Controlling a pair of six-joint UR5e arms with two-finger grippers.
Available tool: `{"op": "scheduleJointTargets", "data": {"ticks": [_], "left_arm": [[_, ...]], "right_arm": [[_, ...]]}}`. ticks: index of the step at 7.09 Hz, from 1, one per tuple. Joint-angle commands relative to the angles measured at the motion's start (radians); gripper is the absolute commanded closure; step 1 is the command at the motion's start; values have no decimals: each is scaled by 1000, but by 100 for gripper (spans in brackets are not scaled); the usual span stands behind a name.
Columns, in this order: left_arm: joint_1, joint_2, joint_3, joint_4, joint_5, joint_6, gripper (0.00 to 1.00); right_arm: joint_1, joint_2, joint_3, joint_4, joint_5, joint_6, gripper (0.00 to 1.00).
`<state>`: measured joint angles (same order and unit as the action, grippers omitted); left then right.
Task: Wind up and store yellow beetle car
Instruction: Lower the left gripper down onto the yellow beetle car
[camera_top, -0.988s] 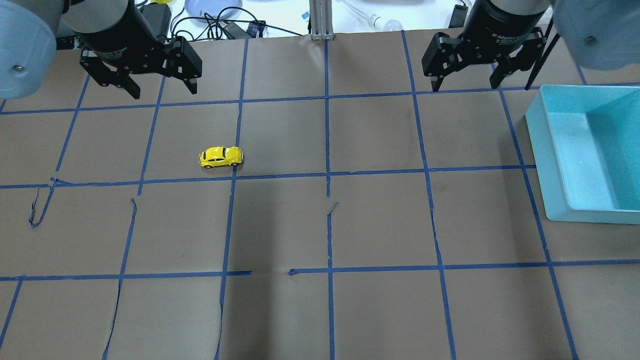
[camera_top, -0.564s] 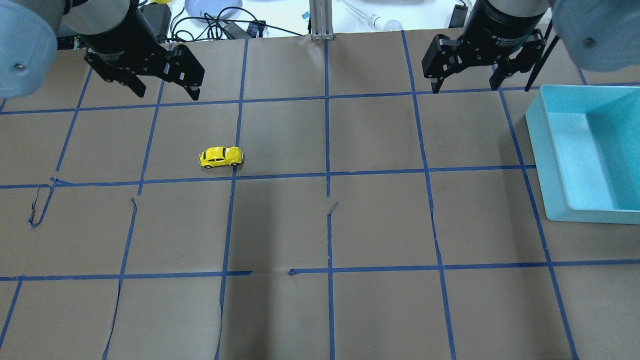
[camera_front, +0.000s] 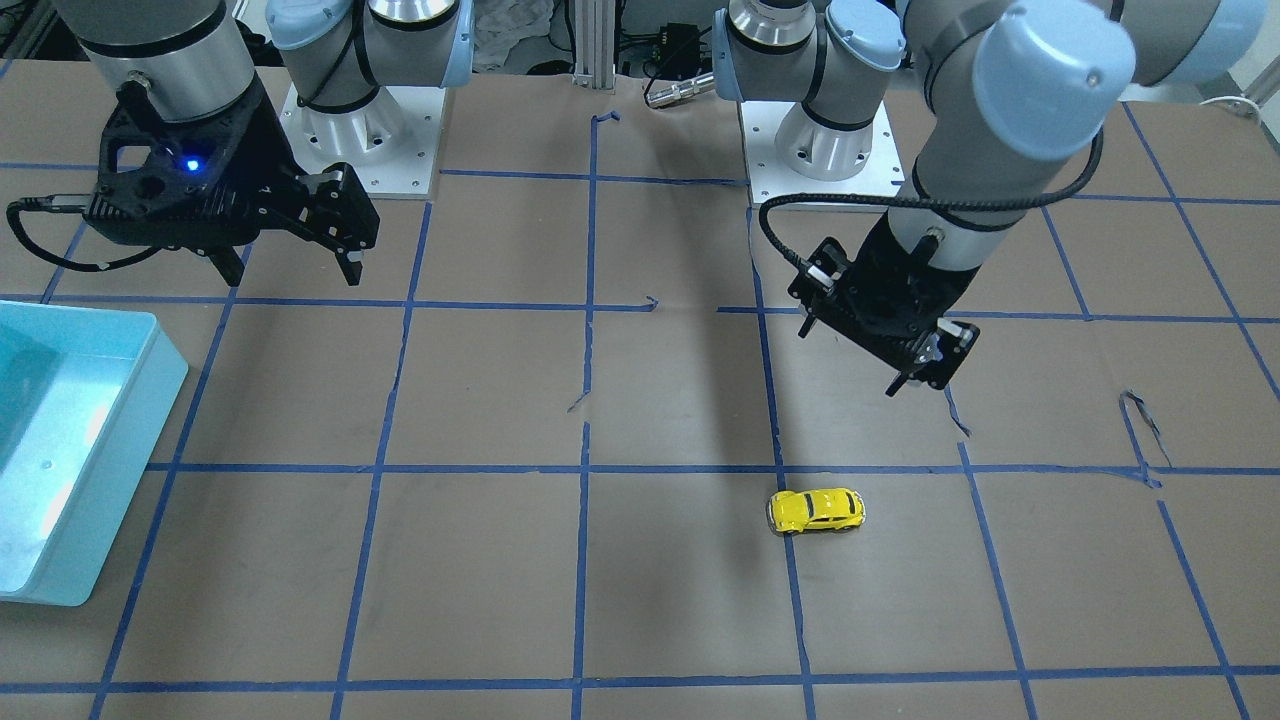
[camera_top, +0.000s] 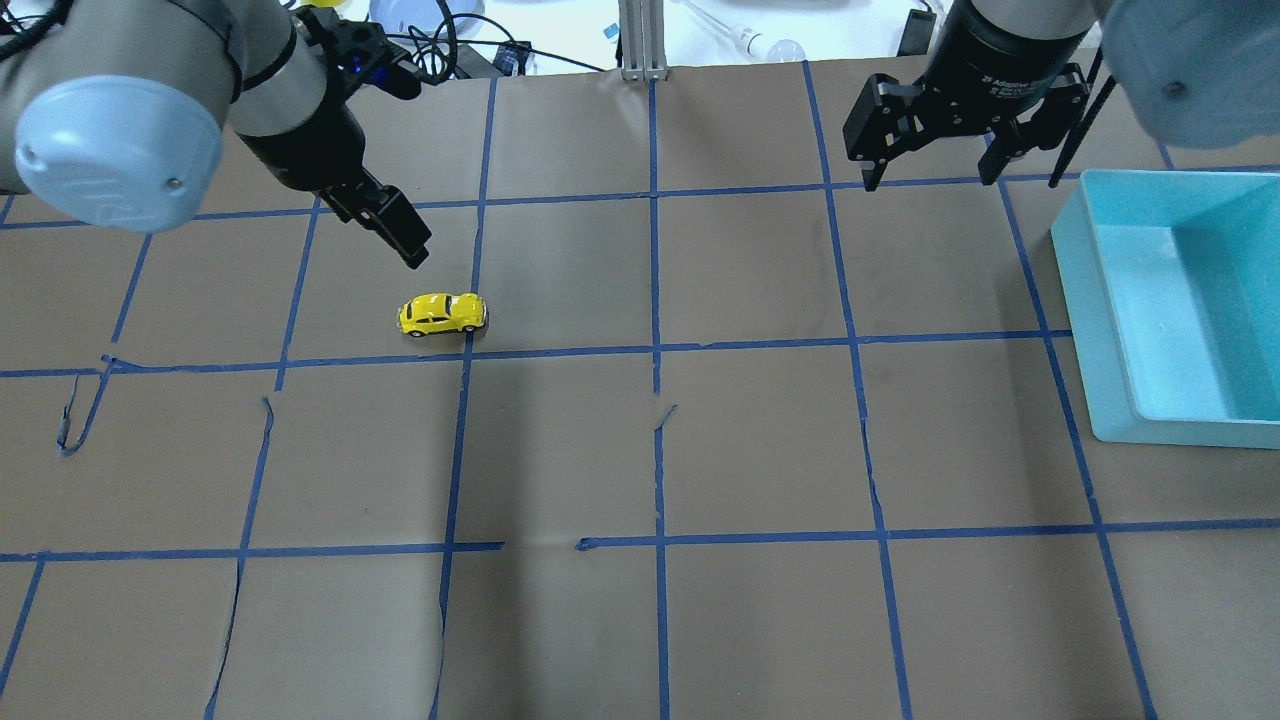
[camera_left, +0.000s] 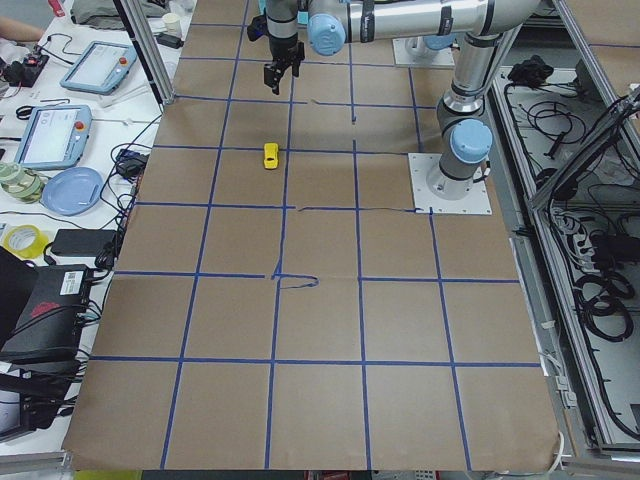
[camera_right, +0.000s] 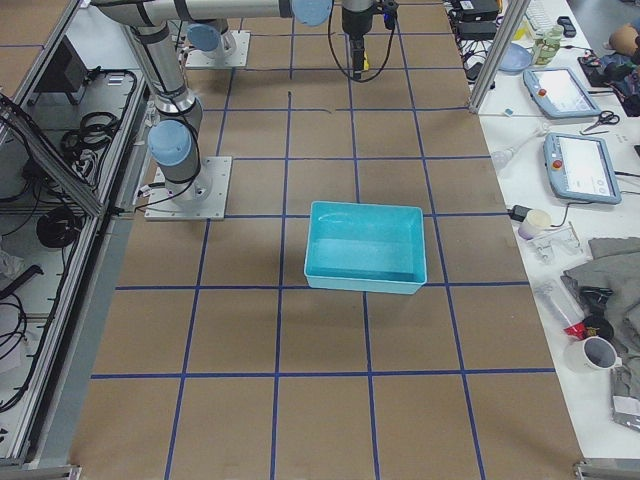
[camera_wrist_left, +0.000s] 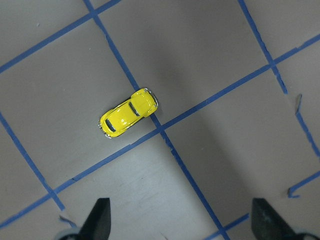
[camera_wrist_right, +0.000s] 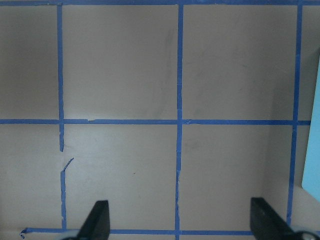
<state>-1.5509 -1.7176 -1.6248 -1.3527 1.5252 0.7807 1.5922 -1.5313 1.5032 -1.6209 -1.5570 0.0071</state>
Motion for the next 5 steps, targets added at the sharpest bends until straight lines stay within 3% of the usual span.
{"op": "scheduleJointTargets", "data": {"ticks": [1,4,5], "left_arm": [[6,-74,-65,163,10,382,6],[6,-199,-53,283,59,835,6],[6,-239,-53,284,58,895,7]], "right_arm": [[0,0,2,-1,0,1,0],[0,0,2,-1,0,1,0],[0,0,2,-1,0,1,0]]}}
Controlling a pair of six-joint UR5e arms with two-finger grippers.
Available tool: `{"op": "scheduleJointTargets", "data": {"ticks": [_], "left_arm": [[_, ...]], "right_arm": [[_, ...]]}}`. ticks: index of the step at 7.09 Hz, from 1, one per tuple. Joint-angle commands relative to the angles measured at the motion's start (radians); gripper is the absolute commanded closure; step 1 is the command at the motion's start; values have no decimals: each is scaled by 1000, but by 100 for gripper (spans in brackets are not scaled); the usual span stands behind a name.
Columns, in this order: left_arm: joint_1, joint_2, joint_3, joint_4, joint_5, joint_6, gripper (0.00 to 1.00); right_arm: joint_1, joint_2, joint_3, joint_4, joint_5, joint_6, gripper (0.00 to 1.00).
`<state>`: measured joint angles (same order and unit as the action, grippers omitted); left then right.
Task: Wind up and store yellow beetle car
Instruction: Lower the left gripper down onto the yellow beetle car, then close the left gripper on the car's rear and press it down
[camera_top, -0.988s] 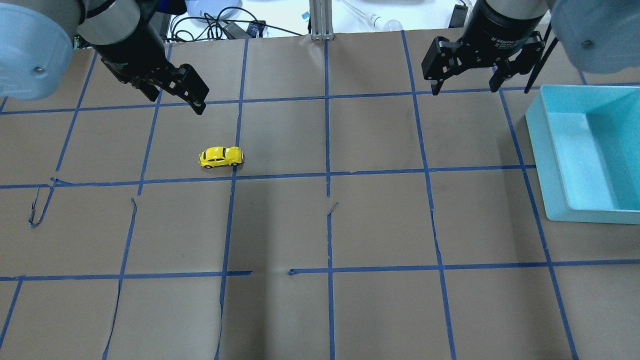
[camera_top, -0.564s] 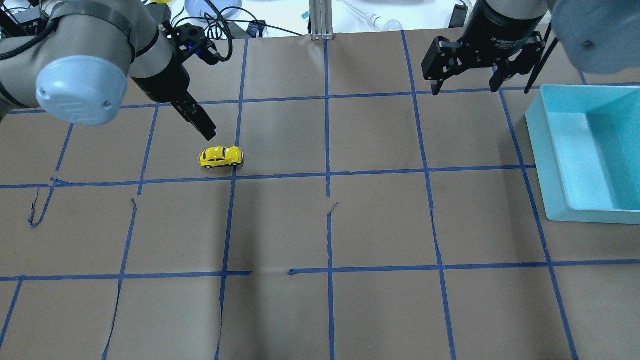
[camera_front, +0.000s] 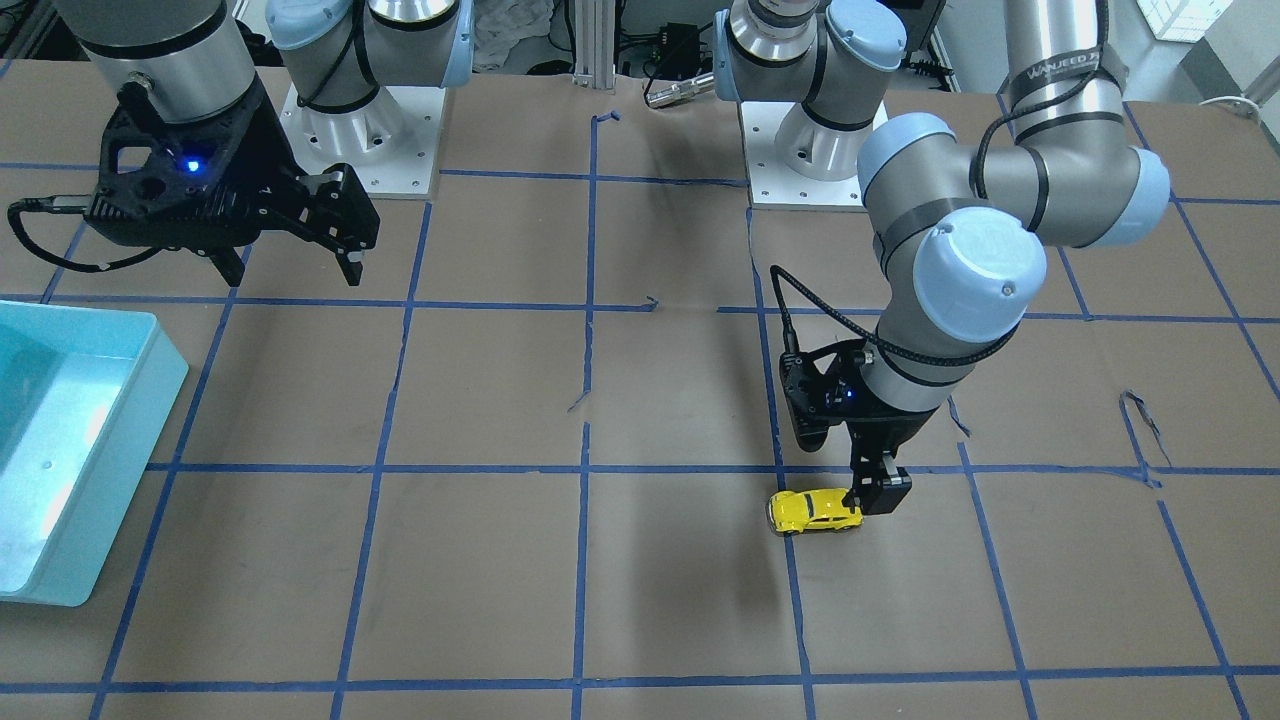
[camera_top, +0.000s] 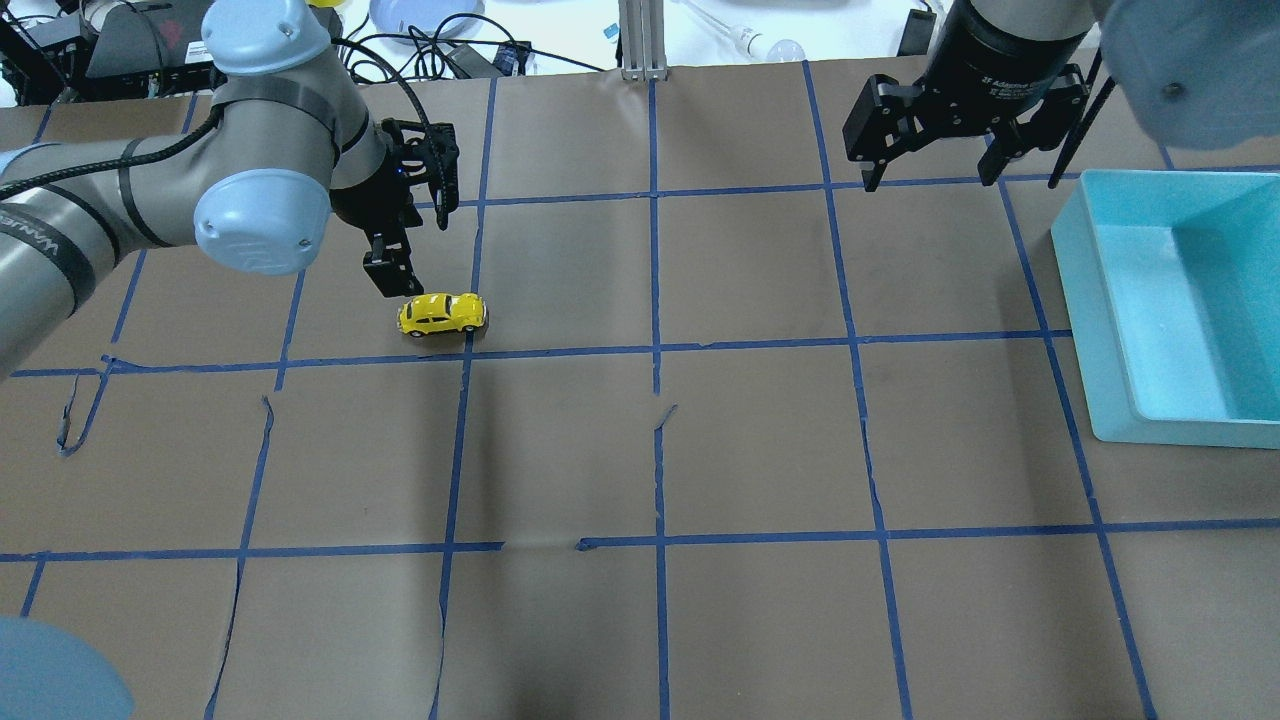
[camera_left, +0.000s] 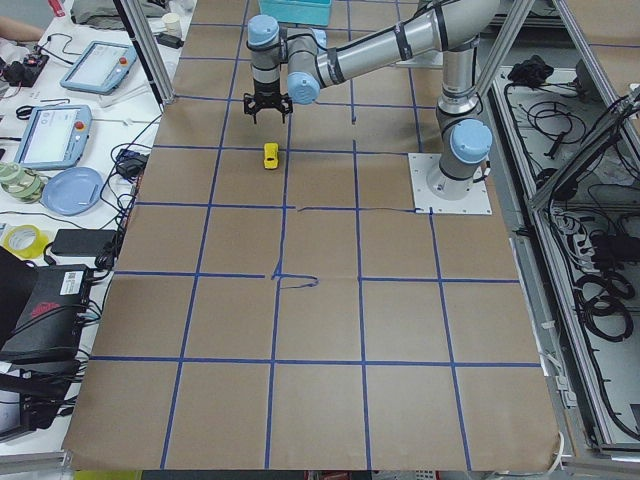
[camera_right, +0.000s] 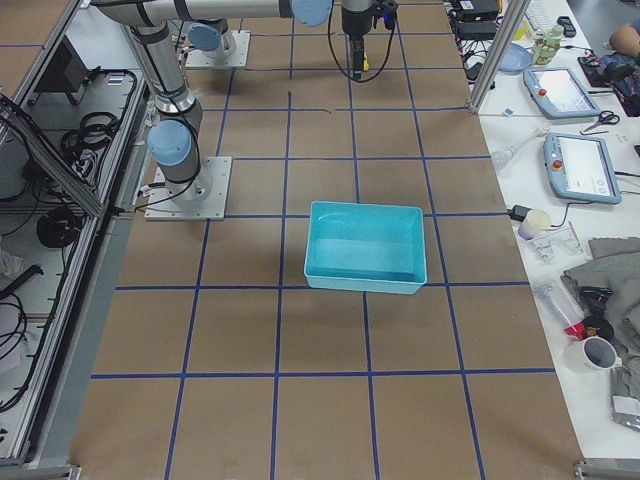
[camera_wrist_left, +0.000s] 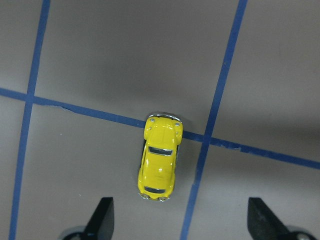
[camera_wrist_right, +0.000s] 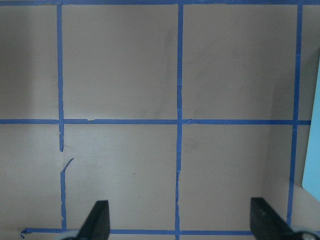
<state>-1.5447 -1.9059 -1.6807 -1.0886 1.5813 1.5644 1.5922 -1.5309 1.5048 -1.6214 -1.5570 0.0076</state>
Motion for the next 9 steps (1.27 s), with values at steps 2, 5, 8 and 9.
{"op": "scheduleJointTargets", "data": {"ticks": [2,5,8,9], "left_arm": [[2,-93,-17,18,3,114,10],[2,-143,-4,94,2,63,8],[24,-154,-33,131,2,43,8],[37,-147,-52,136,2,45,8]], "right_arm": [[0,-2,2,0,0,2,0],[0,-2,2,0,0,2,0],[0,-3,3,2,0,0,0],[0,-3,5,0,0,2,0]]}}
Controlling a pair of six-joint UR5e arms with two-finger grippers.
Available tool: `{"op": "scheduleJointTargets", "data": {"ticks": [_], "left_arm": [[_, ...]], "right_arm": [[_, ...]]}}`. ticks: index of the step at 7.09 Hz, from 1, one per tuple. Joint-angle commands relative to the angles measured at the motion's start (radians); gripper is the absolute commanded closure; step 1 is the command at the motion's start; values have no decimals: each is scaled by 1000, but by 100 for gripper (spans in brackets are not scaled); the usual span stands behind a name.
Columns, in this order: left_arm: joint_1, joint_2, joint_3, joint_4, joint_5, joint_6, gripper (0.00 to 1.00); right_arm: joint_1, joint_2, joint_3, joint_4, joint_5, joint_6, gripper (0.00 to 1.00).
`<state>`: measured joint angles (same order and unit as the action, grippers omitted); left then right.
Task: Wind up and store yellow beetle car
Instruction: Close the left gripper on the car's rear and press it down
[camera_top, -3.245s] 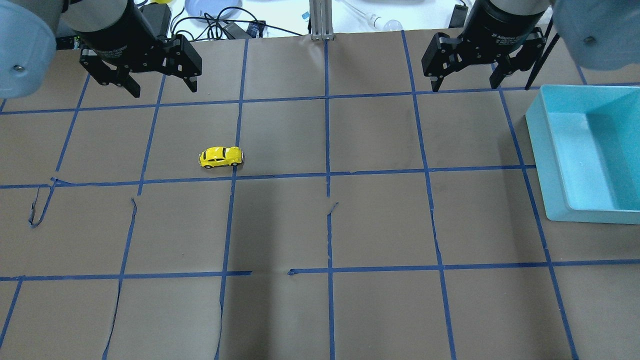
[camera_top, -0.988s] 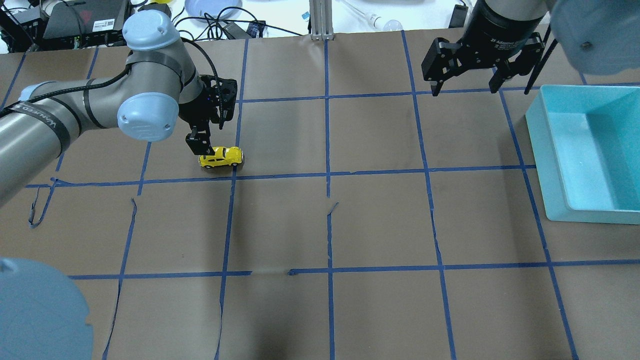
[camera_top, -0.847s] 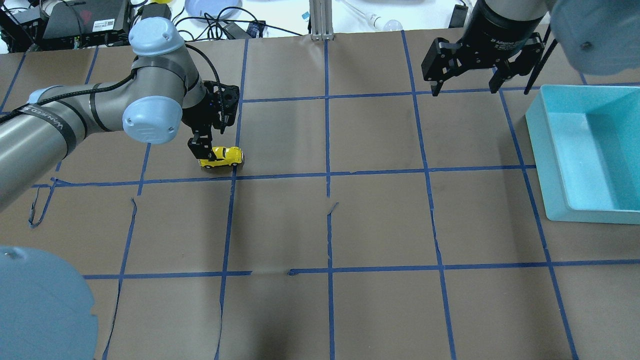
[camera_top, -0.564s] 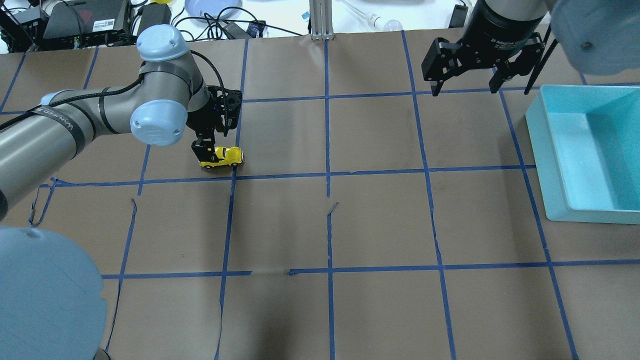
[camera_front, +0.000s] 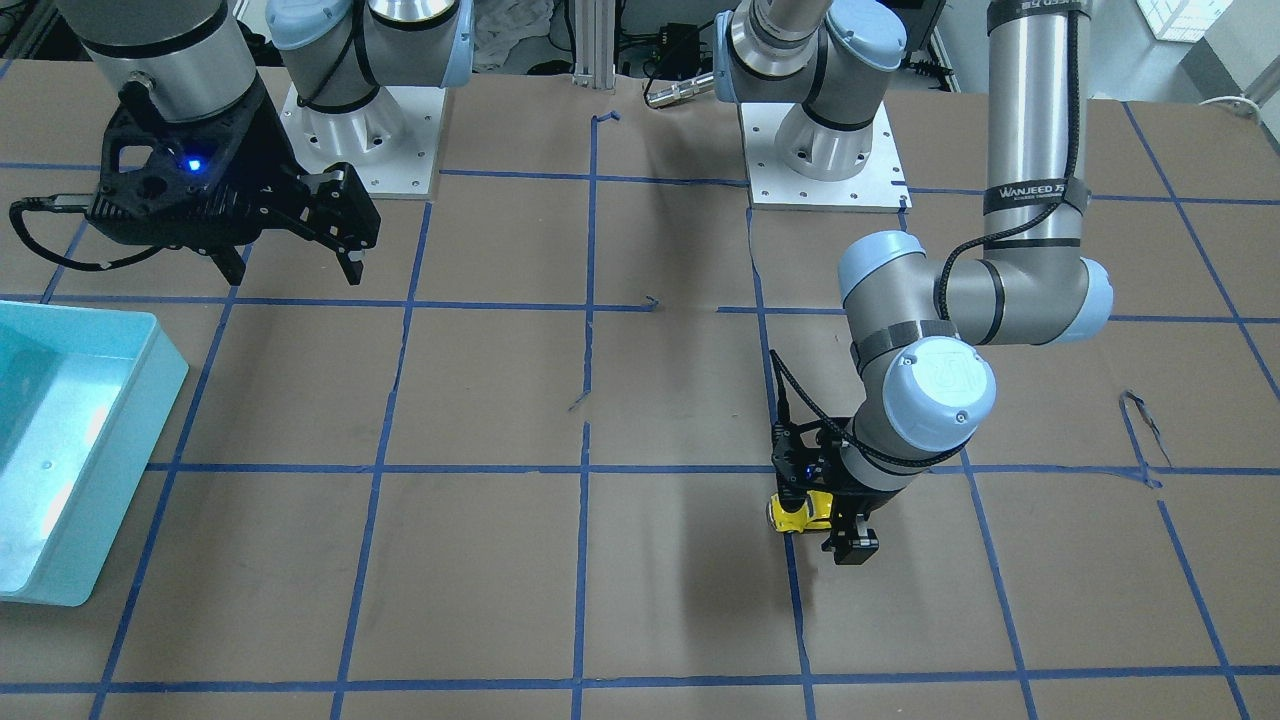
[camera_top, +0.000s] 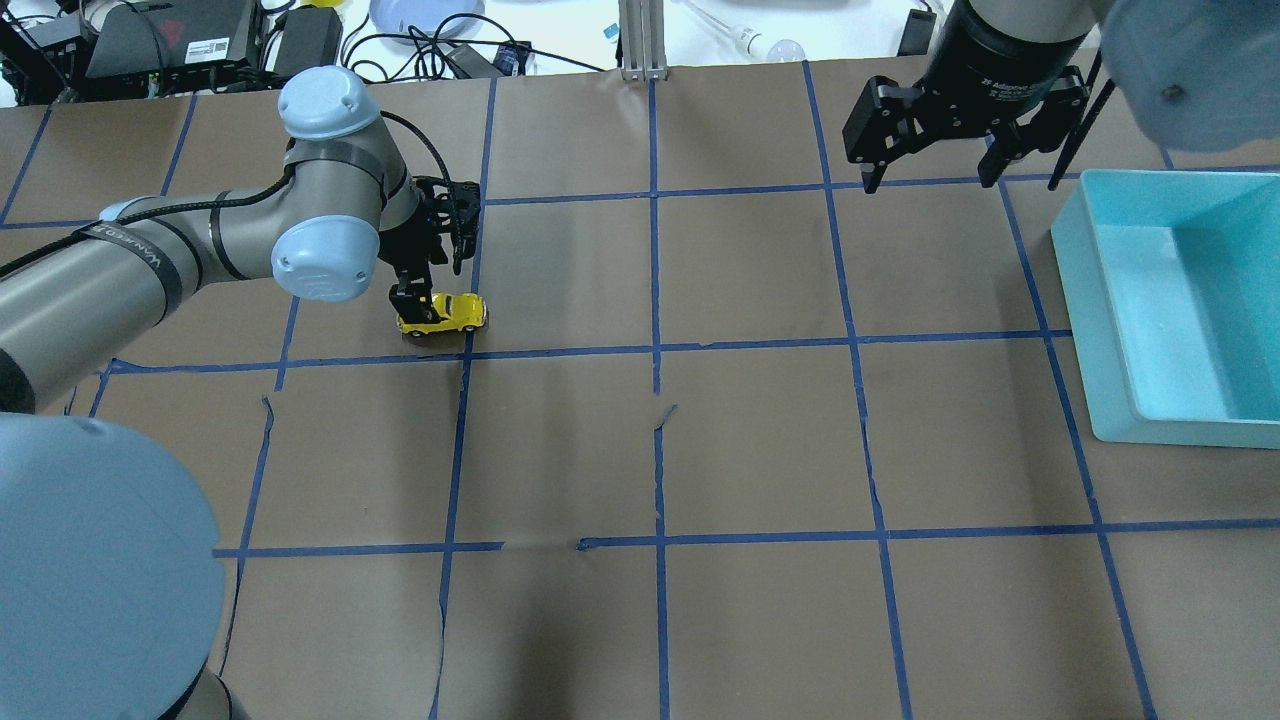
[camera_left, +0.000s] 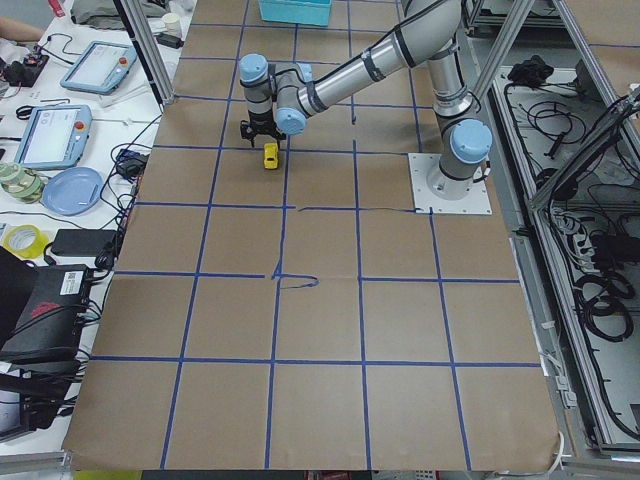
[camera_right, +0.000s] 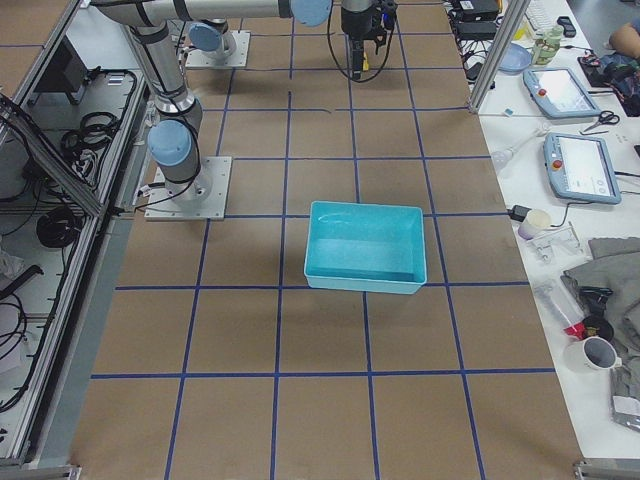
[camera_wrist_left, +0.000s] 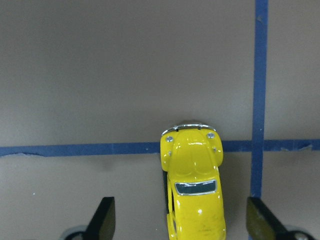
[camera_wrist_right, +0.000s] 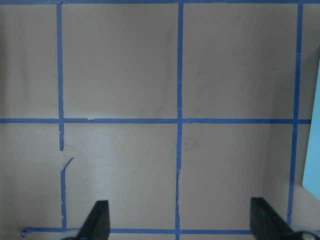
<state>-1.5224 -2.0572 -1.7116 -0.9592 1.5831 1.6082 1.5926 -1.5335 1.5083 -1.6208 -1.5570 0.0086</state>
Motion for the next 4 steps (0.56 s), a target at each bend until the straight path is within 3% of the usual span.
{"op": "scheduleJointTargets", "data": {"ticks": [1,4], "left_arm": [[13,5,-26,7,-2,-5,8],[7,14,-31,7,-14,-21,9]], "right_arm": [[0,-1,1,-1,0,-1,0],[0,-1,1,-1,0,1,0]]}}
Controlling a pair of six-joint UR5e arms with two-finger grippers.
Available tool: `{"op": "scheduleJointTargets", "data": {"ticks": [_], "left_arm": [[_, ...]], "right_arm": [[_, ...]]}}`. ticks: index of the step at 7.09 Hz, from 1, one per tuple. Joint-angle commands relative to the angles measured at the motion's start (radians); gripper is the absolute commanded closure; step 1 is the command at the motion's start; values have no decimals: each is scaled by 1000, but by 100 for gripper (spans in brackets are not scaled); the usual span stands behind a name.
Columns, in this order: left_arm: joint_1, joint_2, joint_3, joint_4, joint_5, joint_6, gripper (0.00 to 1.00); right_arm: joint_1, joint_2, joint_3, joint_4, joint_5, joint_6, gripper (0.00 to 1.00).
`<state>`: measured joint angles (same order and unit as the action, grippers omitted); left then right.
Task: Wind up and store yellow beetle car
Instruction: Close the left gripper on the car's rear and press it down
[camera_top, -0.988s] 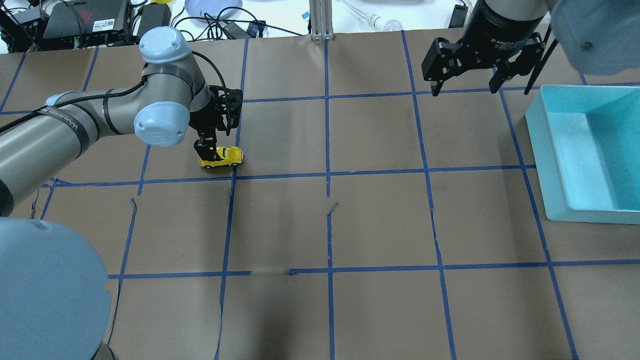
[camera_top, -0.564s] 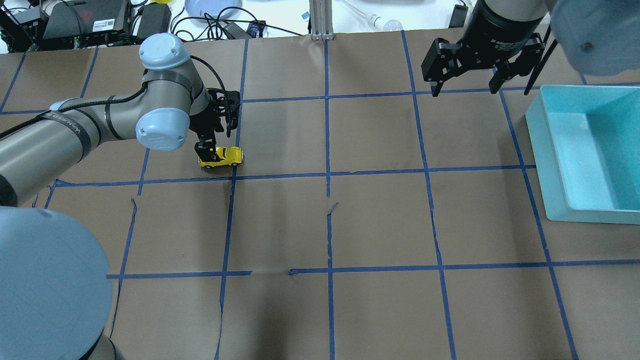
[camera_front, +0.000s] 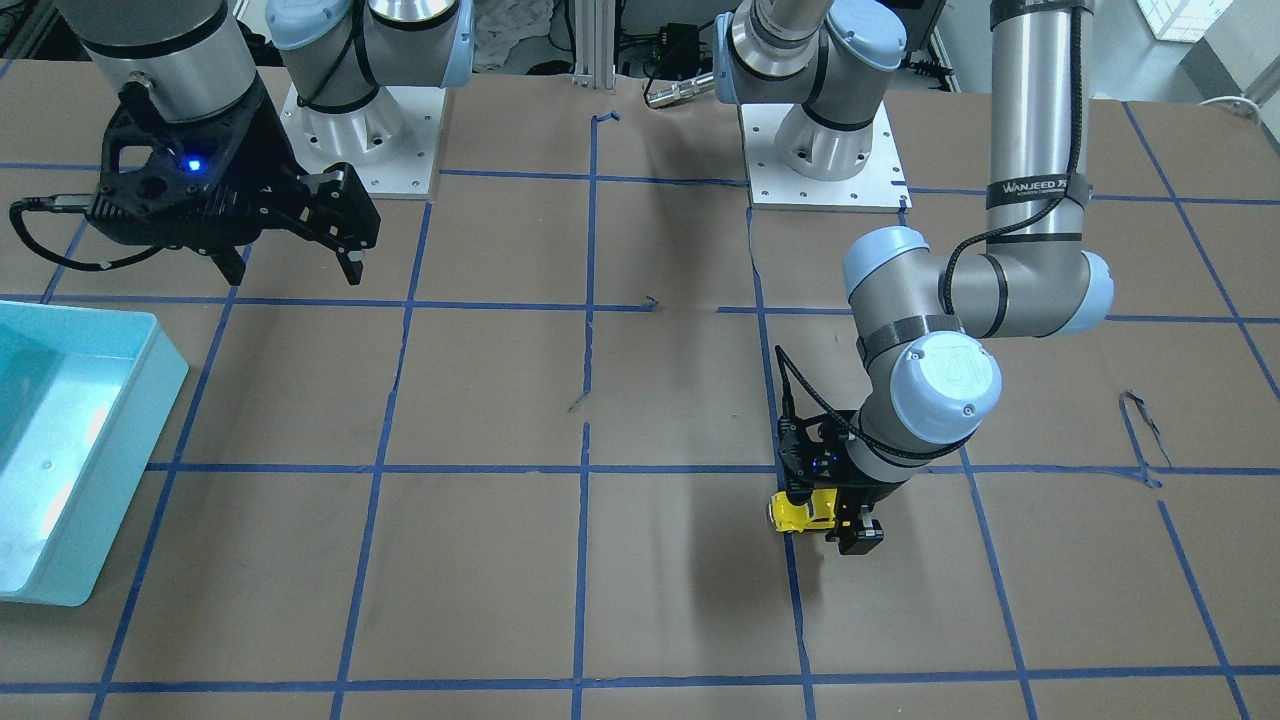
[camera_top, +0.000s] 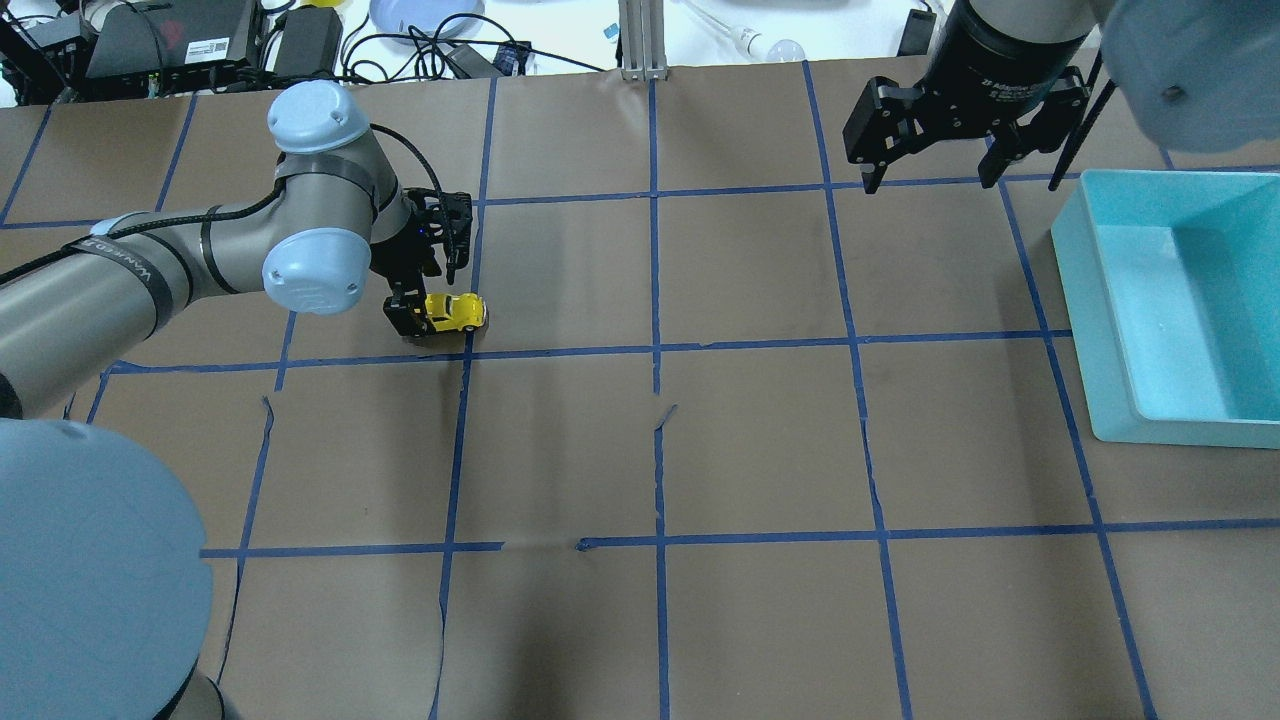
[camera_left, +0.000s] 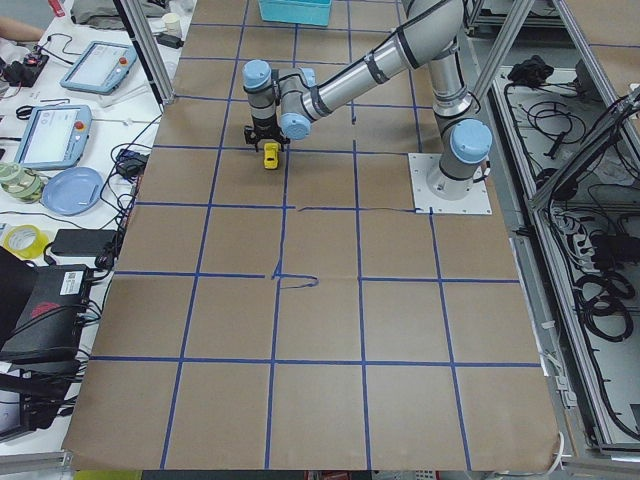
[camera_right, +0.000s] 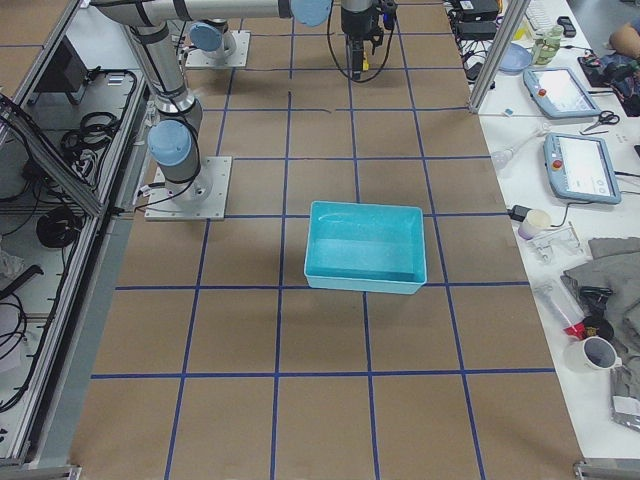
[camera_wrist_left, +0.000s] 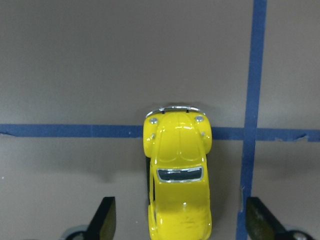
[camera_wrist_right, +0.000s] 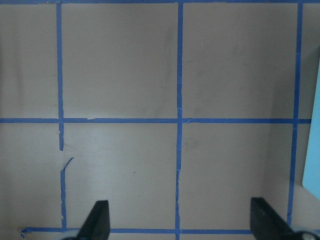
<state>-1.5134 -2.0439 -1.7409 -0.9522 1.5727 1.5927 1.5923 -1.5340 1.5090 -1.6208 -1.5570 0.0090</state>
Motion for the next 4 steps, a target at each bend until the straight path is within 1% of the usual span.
{"op": "scheduleJointTargets", "data": {"ticks": [1,3,4], "left_arm": [[-4,-4,-6,0,-3,-28,9],[-2,-16,-15,29,-2,-43,10],[-4,-19,-20,29,-3,-46,23]], "right_arm": [[0,0,0,1,0,-1,0],[0,0,0,1,0,0,0],[0,0,0,1,0,0,0]]}}
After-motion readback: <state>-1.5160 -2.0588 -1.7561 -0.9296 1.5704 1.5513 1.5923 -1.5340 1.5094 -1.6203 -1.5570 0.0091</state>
